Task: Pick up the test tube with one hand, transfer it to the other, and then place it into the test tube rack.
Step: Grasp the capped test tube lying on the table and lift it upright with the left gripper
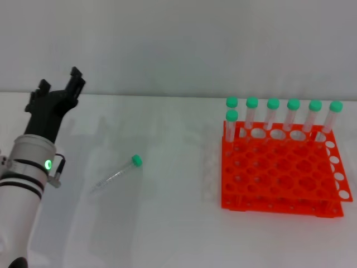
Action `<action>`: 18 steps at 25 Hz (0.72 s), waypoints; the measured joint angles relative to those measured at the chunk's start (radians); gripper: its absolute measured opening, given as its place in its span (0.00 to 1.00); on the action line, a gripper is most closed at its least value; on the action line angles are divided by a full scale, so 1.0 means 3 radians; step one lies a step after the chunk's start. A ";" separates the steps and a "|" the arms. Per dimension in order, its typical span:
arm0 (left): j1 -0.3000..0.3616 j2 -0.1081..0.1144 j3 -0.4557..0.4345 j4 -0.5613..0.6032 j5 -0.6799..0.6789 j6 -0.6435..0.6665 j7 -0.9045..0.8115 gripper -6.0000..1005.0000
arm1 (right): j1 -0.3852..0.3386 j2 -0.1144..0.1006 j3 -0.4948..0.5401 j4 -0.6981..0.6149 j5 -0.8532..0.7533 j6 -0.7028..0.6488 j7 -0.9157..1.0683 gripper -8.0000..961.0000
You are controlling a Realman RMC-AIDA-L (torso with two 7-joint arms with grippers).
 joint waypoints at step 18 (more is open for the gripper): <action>0.0527 0.0000 0.0104 0.0077 0.0641 0.0474 0.0033 0.89 | -0.0484 0.0231 -0.0207 -0.0295 -0.1158 -0.0144 0.1811 0.90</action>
